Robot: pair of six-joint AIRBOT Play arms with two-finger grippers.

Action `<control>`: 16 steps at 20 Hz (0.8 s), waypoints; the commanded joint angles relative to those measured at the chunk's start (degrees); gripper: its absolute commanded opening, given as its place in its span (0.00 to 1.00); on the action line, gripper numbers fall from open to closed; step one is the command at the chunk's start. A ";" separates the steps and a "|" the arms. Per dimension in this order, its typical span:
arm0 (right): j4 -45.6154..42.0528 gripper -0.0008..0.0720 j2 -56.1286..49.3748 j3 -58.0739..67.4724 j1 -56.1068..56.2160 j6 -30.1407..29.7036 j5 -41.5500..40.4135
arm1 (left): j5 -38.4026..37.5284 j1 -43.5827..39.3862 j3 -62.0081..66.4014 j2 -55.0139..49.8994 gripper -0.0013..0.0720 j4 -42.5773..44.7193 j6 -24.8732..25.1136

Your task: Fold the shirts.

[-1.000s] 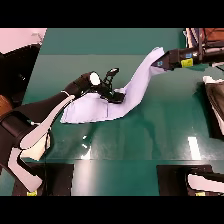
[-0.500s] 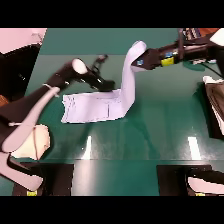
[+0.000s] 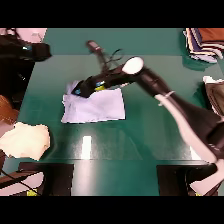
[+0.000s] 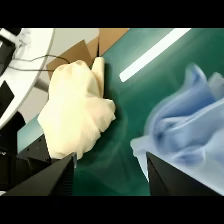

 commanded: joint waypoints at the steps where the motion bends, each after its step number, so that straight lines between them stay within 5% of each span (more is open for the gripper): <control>1: -3.43 0.57 -7.15 8.50 3.19 1.60 3.67 | -3.56 3.56 0.00 2.78 0.05 1.92 0.07; 5: -16.15 0.54 -2.80 4.00 -3.10 9.27 12.02 | -5.44 3.54 -0.07 2.78 0.05 1.55 0.02; 11: -19.56 0.54 10.40 -21.31 -18.78 15.17 9.60 | -6.47 3.50 -0.07 2.75 0.05 0.37 0.04; 12: -19.37 0.56 11.93 -25.46 -21.42 16.22 8.79 | -6.45 3.50 -0.07 2.75 0.05 -0.57 0.04; 13: -18.25 0.78 12.68 -28.68 -23.71 16.22 8.41 | -6.38 3.50 -0.07 2.75 0.05 -1.18 0.04; 14: -16.17 0.87 12.72 -31.30 -25.44 16.26 8.07 | -6.34 3.50 -0.07 2.71 0.05 -1.97 0.04; 16: -10.73 0.87 11.19 -34.60 -27.23 16.24 6.71 | -6.21 3.50 -0.07 2.64 0.05 -3.19 0.04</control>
